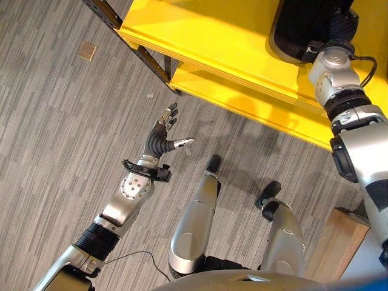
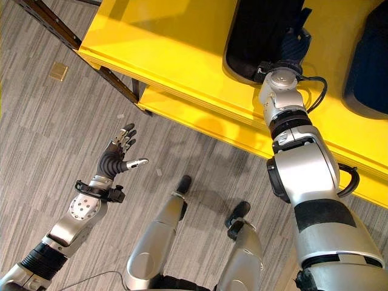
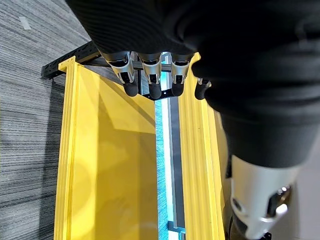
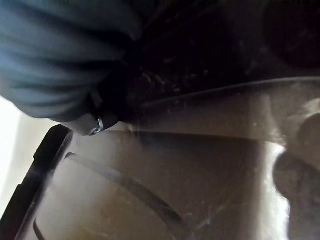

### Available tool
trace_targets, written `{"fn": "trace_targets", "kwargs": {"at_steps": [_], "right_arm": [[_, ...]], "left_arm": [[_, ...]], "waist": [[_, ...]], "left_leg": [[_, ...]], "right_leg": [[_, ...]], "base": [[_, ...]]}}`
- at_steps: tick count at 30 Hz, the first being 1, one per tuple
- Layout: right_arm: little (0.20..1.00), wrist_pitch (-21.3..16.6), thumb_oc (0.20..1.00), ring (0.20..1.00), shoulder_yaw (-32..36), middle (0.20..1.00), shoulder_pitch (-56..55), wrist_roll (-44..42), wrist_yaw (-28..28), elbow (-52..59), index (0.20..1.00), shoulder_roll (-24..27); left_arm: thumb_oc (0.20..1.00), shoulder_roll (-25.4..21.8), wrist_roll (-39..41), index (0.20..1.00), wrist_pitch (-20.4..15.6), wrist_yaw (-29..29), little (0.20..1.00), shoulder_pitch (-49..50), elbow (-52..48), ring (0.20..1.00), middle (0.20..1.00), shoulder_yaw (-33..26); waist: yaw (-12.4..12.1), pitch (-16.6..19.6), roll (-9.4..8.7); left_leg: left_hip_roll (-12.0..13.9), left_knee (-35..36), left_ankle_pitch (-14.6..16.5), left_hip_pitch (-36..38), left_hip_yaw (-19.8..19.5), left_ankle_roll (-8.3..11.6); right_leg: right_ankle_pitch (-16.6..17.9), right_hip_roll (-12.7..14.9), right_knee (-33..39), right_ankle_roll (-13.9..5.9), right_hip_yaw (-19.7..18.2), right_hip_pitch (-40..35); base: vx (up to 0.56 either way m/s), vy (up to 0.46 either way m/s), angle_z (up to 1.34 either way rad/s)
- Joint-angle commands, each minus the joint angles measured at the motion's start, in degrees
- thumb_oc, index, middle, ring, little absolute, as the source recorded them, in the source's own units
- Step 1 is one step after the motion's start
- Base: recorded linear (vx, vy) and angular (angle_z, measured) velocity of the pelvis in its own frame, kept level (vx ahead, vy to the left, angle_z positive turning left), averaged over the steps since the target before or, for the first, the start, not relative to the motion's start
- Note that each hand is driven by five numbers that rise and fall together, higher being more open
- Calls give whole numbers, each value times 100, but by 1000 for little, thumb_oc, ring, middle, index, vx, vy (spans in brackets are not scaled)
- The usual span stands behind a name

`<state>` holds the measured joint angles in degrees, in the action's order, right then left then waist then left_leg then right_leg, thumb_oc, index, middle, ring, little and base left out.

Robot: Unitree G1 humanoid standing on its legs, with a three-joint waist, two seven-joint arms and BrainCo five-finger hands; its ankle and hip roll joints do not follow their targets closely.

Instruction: Move parts from the plastic box to the shelf.

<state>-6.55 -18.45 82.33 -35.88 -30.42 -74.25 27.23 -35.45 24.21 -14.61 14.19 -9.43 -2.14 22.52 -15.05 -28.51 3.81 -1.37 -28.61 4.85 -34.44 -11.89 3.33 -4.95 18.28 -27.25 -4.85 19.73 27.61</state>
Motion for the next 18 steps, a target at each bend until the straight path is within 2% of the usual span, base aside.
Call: {"fn": "trace_targets", "kwargs": {"at_steps": [1, 18], "right_arm": [[200, -299, 200, 200, -71, 200, 706, -184, -22, 86, 200, 311], [200, -325, 200, 200, 170, 200, 649, -384, -226, -28, 200, 361]], "left_arm": [[1000, -191, 86, 1000, -354, 121, 1000, 1, -407, 1000, 1000, -51], [1000, -219, 86, 1000, -316, 183, 1000, -50, -390, 1000, 1000, 27]], "waist": [[-36, 110, -16], [-45, 83, 54]], "left_leg": [[269, -403, 650, -3, 199, -18], [216, -435, 656, -80, 181, -34]], "right_leg": [[151, 218, 337, -375, -476, -84], [112, 246, 324, -398, -434, -114]], "base": [[0, 0, 0], [0, 0, 0]]}}
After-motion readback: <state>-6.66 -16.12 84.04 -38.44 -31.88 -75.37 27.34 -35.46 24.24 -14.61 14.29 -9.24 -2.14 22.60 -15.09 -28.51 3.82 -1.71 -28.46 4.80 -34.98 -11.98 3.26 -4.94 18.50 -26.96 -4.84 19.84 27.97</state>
